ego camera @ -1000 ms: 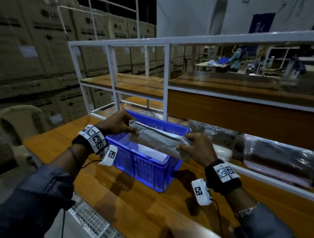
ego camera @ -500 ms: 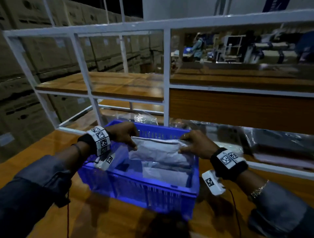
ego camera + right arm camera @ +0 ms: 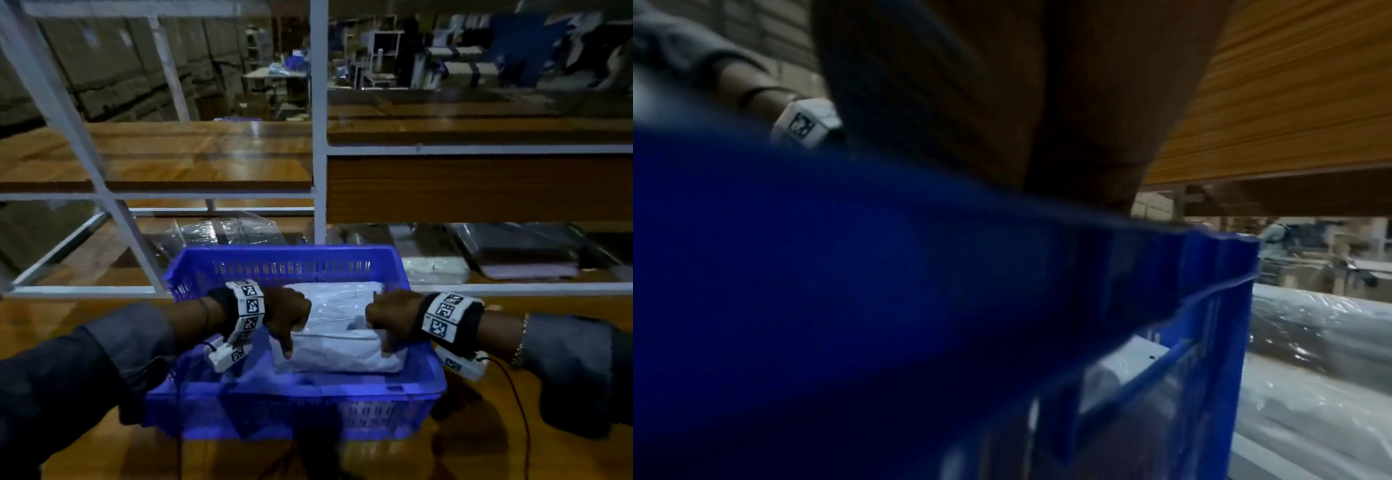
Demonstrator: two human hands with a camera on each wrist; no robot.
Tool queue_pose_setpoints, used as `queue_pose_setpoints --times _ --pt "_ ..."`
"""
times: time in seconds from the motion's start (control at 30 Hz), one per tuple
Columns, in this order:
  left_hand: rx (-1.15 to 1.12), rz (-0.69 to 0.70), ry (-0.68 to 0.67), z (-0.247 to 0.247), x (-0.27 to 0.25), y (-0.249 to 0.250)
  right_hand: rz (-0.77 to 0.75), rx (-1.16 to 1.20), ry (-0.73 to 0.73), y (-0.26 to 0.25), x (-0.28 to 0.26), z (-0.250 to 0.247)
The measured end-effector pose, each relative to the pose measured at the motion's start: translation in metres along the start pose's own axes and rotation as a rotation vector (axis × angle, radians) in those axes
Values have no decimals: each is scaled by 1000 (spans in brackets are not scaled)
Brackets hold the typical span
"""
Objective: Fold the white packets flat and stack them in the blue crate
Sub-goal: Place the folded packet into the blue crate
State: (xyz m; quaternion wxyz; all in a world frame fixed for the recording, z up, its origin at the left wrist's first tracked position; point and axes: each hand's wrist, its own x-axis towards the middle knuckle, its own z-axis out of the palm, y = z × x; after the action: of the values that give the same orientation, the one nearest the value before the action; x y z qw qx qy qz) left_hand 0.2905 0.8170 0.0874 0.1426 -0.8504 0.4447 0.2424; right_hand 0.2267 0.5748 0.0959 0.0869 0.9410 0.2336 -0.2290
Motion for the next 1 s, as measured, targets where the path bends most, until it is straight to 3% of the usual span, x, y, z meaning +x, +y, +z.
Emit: queue_pose_setpoints --times 0.2,0.4,0.63,1.0 --pt "1 10 18 33 26 -9 -58 -232 -184 -6 20 11" --pt "135 12 38 53 41 -10 -96 -390 -220 -9 35 15" --pt "120 -96 33 45 43 -1 -73 -472 -177 -8 44 15" --pt "-80 -177 65 7 -8 3 20 -282 -107 -3 25 -4"
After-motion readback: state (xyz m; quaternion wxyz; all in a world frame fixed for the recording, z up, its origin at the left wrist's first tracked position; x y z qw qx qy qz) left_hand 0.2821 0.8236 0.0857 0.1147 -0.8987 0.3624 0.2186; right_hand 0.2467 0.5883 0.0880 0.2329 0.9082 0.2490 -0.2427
